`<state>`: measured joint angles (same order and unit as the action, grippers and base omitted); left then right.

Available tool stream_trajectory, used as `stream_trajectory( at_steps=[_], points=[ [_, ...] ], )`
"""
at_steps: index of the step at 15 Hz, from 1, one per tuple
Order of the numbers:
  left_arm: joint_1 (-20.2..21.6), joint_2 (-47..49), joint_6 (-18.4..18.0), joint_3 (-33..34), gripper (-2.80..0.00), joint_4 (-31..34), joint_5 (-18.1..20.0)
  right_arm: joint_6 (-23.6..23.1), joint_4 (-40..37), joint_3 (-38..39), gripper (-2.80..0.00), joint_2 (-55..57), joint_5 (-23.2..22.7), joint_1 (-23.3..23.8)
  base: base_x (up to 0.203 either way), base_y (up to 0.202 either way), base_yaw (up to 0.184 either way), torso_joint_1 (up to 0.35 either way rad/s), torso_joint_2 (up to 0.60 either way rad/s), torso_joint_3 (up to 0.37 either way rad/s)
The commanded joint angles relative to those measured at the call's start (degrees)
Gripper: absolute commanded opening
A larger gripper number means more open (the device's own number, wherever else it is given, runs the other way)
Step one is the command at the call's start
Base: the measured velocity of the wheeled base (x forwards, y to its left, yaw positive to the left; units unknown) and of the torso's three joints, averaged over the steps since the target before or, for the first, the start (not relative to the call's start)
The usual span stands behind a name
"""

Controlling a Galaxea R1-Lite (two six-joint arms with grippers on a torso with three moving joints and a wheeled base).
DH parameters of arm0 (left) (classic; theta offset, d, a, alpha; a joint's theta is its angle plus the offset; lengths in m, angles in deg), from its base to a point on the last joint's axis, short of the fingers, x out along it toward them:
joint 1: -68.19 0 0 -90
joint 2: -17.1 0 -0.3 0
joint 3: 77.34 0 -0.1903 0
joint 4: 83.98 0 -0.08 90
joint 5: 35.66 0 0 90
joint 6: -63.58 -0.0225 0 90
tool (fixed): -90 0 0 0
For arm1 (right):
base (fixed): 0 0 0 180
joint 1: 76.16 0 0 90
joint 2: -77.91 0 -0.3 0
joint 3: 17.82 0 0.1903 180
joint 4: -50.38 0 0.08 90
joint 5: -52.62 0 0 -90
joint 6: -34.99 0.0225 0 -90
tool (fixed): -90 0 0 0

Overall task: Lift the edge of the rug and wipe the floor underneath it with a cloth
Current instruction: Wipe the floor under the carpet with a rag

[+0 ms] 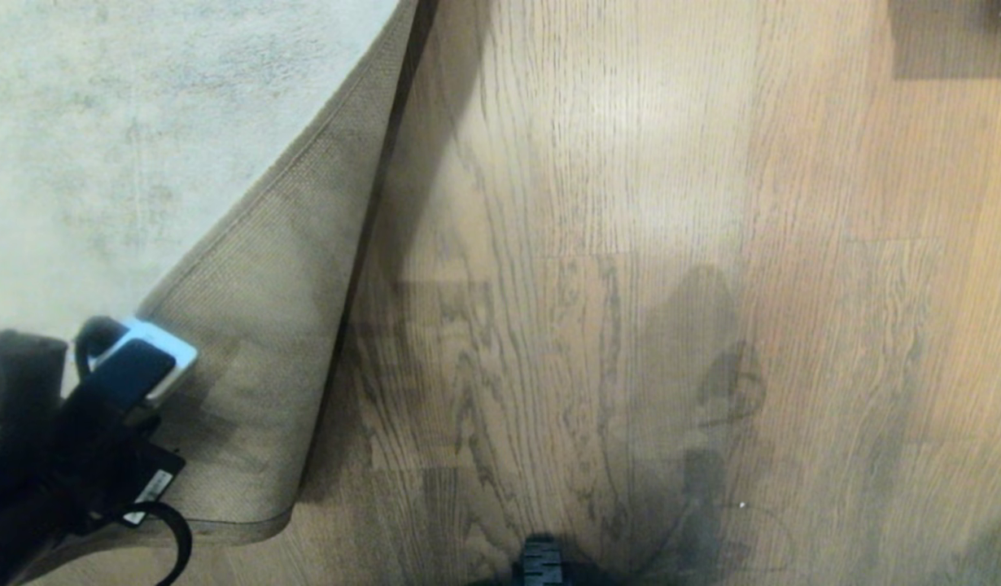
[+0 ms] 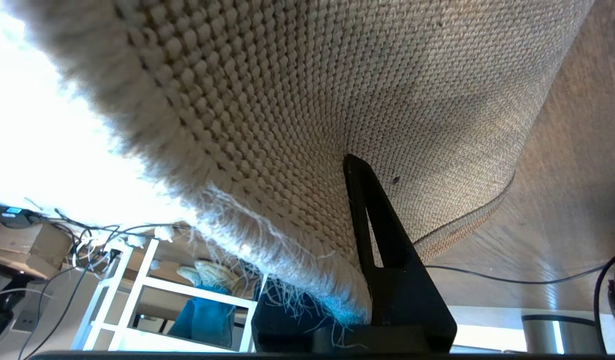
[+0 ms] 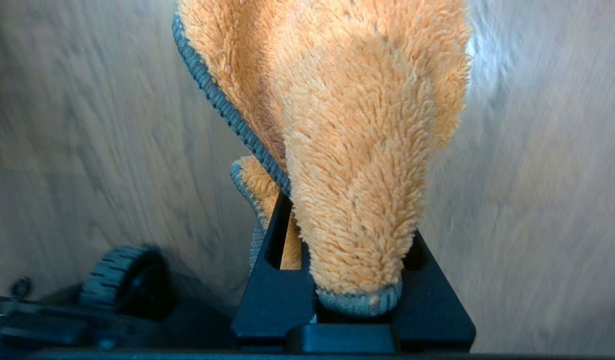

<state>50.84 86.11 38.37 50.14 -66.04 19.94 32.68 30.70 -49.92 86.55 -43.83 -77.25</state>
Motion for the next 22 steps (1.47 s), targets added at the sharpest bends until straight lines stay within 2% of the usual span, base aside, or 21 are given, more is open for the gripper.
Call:
stream_trajectory(
  at_steps=[1, 3, 7, 10, 12, 17, 22],
  points=[
    [-0.23, 0.42, -0.10, -0.02, -2.80, -0.02, -0.23, -0.01, 3.93, -1.82, -2.80, 10.74, -0.98, -2.01, 0.000, 0.000, 0.000, 0.000, 0.00, 0.000],
    [-0.23, 0.33, -0.10, 0.11, -2.80, -0.02, -0.31, 0.02, 9.80, -2.68, -2.80, 18.71, -2.77, -4.28, 0.000, 0.000, 0.000, 0.000, 0.00, 0.000],
    [-0.14, 0.24, -0.01, 0.33, -2.80, -0.02, -0.49, -0.08, 16.61, -3.45, -2.80, 29.53, -13.81, -6.11, 0.000, 0.000, 0.000, 0.000, 0.00, 0.000],
    [-0.23, 0.33, -0.01, 0.24, -2.80, -0.02, -0.40, -0.37, 21.25, -4.53, -2.80, 38.05, -17.52, -6.68, 0.000, 0.000, 0.000, 0.000, 0.00, 0.000],
    [-0.23, 0.39, -0.01, 0.51, -2.80, 0.06, -0.31, -0.65, 25.91, -5.62, -2.80, 45.24, -18.35, -9.39, 0.000, 0.000, 0.000, 0.000, 0.00, 0.000],
    [-0.23, 1.32, -0.10, -0.10, -2.80, -0.02, -0.40, -0.73, 39.91, -6.59, -2.80, 61.53, -18.67, -19.48, 0.000, 0.000, 0.000, 0.000, 0.00, 0.000],
    [-0.17, 1.65, -0.01, -0.02, -2.80, -0.02, -0.63, -0.24, 42.84, -9.49, -2.80, 69.30, -18.56, -31.56, 0.000, 0.000, 0.000, 0.000, 0.00, 0.000]
  ],
)
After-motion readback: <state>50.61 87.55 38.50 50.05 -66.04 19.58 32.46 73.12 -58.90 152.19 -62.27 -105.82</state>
